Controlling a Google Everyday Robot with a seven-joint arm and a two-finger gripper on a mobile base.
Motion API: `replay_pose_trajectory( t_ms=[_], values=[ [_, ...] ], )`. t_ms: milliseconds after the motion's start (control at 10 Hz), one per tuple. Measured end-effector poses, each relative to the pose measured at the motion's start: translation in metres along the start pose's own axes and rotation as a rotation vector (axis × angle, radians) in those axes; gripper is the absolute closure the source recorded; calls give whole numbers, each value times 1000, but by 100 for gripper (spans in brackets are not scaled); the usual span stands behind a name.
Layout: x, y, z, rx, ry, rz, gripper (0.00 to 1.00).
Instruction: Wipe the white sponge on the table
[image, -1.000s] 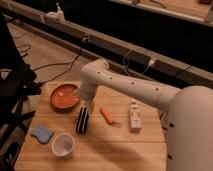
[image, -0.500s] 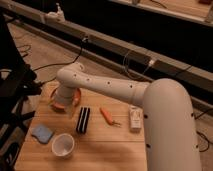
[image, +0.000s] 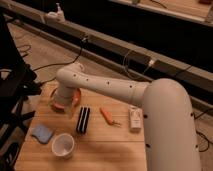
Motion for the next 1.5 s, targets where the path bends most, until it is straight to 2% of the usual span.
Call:
replay_pose_trajectory(
  t_ms=[200,800,1000,1200,1500],
  values=[
    [-9,-7,25,7,-37,-31,20],
    [-27,-8,83,8,-132,-49,20],
    [-45,-11,100,-2,-181,-83,20],
    [-56,-13,101,-18,-211,-129,20],
    [-56,-14,101,-17,-210,-129,20]
  ],
)
